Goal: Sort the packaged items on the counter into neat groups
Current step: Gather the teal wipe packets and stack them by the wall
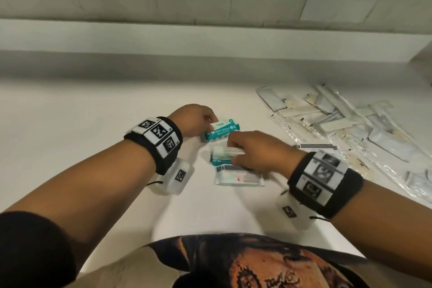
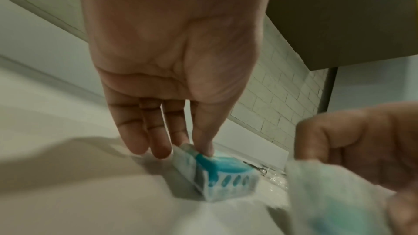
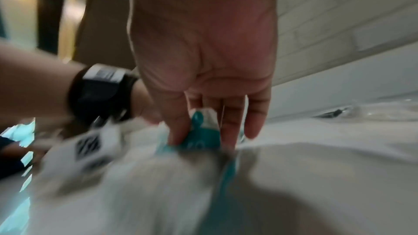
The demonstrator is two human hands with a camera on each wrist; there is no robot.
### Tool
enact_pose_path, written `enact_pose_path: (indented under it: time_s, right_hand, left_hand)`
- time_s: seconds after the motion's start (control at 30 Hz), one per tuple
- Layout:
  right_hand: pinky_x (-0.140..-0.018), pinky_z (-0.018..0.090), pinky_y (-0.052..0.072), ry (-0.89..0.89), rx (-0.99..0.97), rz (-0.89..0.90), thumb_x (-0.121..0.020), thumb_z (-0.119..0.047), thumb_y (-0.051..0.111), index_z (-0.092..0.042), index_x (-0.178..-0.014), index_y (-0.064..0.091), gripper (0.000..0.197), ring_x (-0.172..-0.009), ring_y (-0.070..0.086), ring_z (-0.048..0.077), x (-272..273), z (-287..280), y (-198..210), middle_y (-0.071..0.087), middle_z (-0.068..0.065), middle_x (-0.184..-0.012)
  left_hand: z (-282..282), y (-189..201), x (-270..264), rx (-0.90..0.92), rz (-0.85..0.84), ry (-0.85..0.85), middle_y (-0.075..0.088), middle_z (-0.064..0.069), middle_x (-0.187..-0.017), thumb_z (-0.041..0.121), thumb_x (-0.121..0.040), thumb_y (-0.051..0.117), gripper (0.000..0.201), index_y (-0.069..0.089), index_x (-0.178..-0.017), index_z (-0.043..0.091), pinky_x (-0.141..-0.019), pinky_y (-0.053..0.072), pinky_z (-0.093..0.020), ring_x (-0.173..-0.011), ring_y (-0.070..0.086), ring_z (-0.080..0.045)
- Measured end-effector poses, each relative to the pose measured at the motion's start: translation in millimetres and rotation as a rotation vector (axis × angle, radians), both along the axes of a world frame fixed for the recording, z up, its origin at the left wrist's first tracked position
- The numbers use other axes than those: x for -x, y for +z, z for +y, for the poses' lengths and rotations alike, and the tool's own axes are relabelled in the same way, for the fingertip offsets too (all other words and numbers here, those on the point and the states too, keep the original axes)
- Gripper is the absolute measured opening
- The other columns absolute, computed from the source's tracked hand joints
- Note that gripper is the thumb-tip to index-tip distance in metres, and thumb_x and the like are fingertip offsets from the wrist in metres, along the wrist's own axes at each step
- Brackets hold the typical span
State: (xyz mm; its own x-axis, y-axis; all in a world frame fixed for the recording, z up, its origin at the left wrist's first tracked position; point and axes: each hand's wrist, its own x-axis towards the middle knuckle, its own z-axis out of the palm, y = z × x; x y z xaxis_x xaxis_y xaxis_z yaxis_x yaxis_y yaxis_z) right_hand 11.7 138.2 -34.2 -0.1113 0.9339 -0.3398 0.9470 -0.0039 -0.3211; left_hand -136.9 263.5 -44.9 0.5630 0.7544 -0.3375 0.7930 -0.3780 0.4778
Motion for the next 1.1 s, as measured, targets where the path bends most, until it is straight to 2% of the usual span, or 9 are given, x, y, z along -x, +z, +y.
enact_pose_path:
  time_s: [0.13,0.3,0.37,0.47,0.63,0.73,0.8,0.97,1.1]
  right_hand:
    - [-0.060,0.021,0.044,-0.302,0.015,0.303,-0.086,-0.024,0.069,-0.024,-0.107,0.063,0.022,-0.076,0.058,0.008,-35.6,18.0,27.6,0.065,-0.004,-0.103]
    - [-0.069,0.027,0.055,-0.332,0.033,0.214,-0.089,-0.020,0.065,-0.016,-0.120,0.065,0.031,-0.071,0.061,0.013,-37.0,59.2,16.6,0.068,0.001,-0.106]
    - [-0.076,0.028,0.055,-0.284,0.069,0.186,-0.089,-0.020,0.065,-0.016,-0.117,0.068,0.028,-0.073,0.062,0.012,-27.5,68.9,5.8,0.070,-0.001,-0.101]
    - [-0.070,0.025,0.043,-0.172,0.071,0.026,-0.090,-0.027,0.064,-0.021,-0.111,0.072,0.023,-0.074,0.056,0.008,-17.1,72.7,0.1,0.069,-0.006,-0.098]
    - [-0.058,0.028,0.036,0.002,0.049,-0.155,-0.079,-0.048,0.069,-0.024,-0.086,0.058,0.027,-0.079,0.054,0.015,-12.1,32.6,28.7,0.058,-0.005,-0.092]
    - [-0.060,0.029,0.036,0.259,0.164,-0.224,-0.063,-0.054,0.078,-0.025,-0.104,0.048,0.058,-0.083,0.051,0.016,3.8,-13.6,27.3,0.050,-0.006,-0.101]
    - [-0.067,0.031,0.041,0.359,0.108,-0.324,-0.065,-0.046,0.078,-0.024,-0.115,0.042,0.065,-0.094,0.051,0.020,10.2,-32.5,9.2,0.049,-0.001,-0.111]
    - [-0.070,0.025,0.045,0.179,0.358,-0.054,-0.084,-0.042,0.065,-0.023,-0.106,0.067,0.028,-0.085,0.059,0.014,-23.5,-15.4,16.0,0.063,-0.006,-0.098]
    - [-0.059,0.025,0.046,-0.022,0.303,-0.080,-0.091,-0.041,0.059,-0.012,-0.081,0.069,0.032,-0.060,0.057,0.015,-36.9,-7.2,21.5,0.064,0.001,-0.071]
  left_hand:
    - [-8.2,0.5,5.8,0.031,-0.021,-0.043,0.065,0.011,-0.102,0.011,-0.086,0.065,0.025,0.070,-0.108,0.023,-0.081,0.044,-0.022,-0.091,0.057,-0.009]
    - [-24.6,-3.7,13.7,-0.048,-0.088,0.082,0.052,0.014,-0.091,0.019,-0.074,0.079,0.035,0.052,-0.097,0.018,-0.062,0.042,-0.021,-0.077,0.052,-0.004]
    - [-26.8,-3.1,15.3,-0.088,-0.068,0.113,0.049,0.009,-0.097,0.024,-0.069,0.083,0.048,0.047,-0.099,0.020,-0.064,0.045,-0.024,-0.081,0.054,-0.010]
    - [-27.3,-0.8,14.5,-0.135,-0.055,0.071,0.041,0.004,-0.116,0.027,-0.066,0.085,0.059,0.047,-0.110,0.026,-0.078,0.047,-0.026,-0.096,0.055,-0.016]
    - [-25.6,2.9,9.1,-0.064,-0.036,-0.111,0.050,0.005,-0.125,0.021,-0.075,0.077,0.054,0.054,-0.123,0.026,-0.095,0.045,-0.029,-0.112,0.051,-0.015]
    - [-26.6,3.2,6.0,-0.026,-0.024,-0.099,0.053,0.005,-0.115,0.023,-0.078,0.075,0.042,0.059,-0.117,0.025,-0.088,0.047,-0.027,-0.102,0.056,-0.013]
    - [-28.3,2.1,5.8,-0.040,-0.002,-0.100,0.052,0.007,-0.112,0.026,-0.077,0.077,0.041,0.059,-0.114,0.026,-0.084,0.046,-0.024,-0.099,0.055,-0.011]
    - [-34.2,0.1,10.8,-0.038,-0.008,-0.069,0.053,0.009,-0.111,0.028,-0.079,0.076,0.034,0.063,-0.111,0.029,-0.078,0.041,-0.022,-0.095,0.053,-0.010]
    - [-35.6,0.9,9.3,-0.050,-0.037,-0.004,0.056,0.007,-0.114,0.028,-0.077,0.078,0.039,0.063,-0.113,0.028,-0.079,0.042,-0.024,-0.097,0.053,-0.011]
